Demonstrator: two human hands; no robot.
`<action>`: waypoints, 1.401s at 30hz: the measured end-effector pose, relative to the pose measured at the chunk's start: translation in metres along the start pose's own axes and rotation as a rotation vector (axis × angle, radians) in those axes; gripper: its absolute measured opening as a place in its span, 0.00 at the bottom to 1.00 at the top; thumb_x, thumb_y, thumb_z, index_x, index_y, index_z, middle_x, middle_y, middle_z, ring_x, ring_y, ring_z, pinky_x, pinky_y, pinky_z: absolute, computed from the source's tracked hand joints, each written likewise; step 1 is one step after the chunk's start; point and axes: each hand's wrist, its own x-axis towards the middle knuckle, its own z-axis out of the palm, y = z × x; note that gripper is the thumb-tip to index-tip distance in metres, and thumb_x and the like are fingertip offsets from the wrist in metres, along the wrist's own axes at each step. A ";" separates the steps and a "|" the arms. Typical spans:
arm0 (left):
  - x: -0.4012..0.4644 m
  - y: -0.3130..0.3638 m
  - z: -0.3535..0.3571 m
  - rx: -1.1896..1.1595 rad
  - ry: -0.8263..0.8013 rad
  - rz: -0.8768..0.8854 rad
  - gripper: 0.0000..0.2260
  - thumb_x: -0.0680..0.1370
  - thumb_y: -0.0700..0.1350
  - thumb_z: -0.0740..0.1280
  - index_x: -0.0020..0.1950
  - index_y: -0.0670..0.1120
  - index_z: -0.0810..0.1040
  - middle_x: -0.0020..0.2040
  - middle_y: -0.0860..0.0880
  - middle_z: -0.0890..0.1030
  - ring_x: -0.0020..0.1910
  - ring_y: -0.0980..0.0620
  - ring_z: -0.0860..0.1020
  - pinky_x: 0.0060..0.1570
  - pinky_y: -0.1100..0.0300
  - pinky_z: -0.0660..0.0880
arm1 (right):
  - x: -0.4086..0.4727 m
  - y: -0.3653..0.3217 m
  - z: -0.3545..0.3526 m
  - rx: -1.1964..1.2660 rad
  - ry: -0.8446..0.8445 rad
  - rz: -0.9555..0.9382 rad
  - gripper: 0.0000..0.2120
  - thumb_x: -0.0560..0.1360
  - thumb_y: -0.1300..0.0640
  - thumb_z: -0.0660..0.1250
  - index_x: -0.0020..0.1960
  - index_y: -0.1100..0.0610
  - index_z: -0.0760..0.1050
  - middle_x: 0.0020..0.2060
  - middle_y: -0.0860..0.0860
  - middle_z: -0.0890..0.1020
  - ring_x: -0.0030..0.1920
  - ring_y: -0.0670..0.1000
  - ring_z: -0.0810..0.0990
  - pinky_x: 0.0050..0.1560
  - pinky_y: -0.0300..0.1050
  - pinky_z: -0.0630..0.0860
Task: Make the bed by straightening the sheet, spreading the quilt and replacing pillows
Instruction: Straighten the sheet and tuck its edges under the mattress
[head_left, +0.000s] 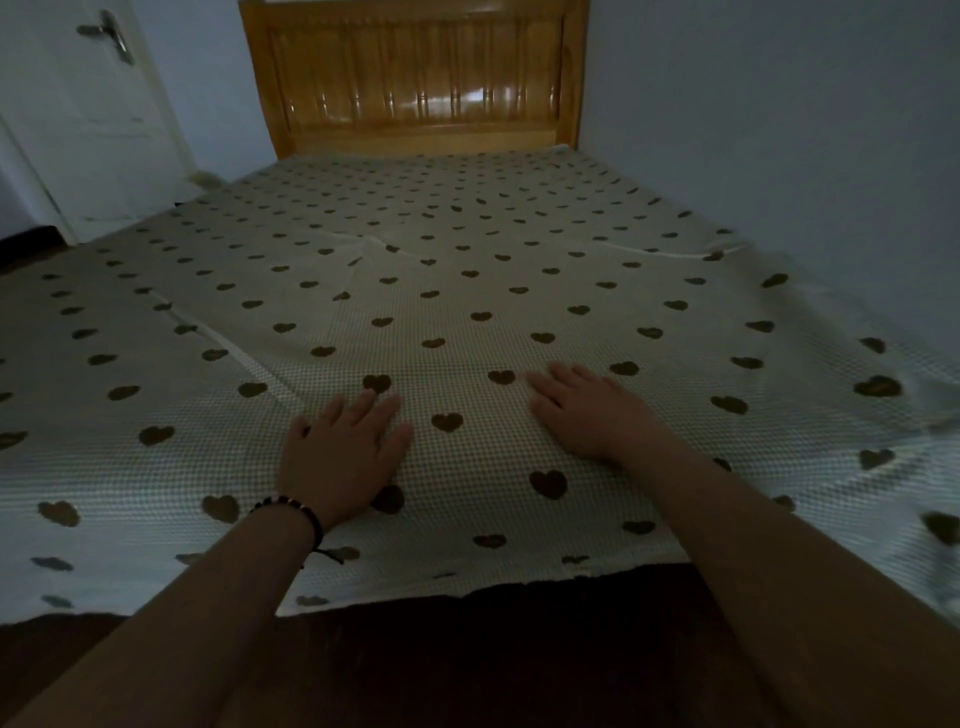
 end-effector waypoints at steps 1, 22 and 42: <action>-0.001 0.001 0.000 0.002 -0.002 -0.003 0.37 0.70 0.71 0.32 0.78 0.62 0.48 0.79 0.56 0.51 0.78 0.48 0.51 0.74 0.40 0.48 | -0.004 0.005 -0.002 0.003 0.000 0.018 0.27 0.83 0.39 0.40 0.80 0.42 0.44 0.81 0.48 0.46 0.80 0.51 0.44 0.77 0.57 0.43; 0.025 0.053 -0.076 -0.289 0.085 0.042 0.20 0.82 0.51 0.58 0.74 0.49 0.68 0.72 0.49 0.71 0.69 0.50 0.70 0.68 0.55 0.64 | -0.007 -0.061 -0.092 -0.010 -0.021 0.010 0.27 0.84 0.45 0.52 0.80 0.54 0.56 0.78 0.53 0.62 0.76 0.54 0.63 0.74 0.54 0.61; 0.037 0.014 -0.419 -0.212 0.047 -0.163 0.21 0.83 0.54 0.53 0.76 0.54 0.61 0.74 0.54 0.68 0.71 0.55 0.66 0.73 0.46 0.57 | 0.005 -0.235 -0.406 -0.079 -0.153 -0.223 0.25 0.84 0.44 0.49 0.79 0.49 0.55 0.73 0.52 0.68 0.72 0.55 0.68 0.68 0.54 0.67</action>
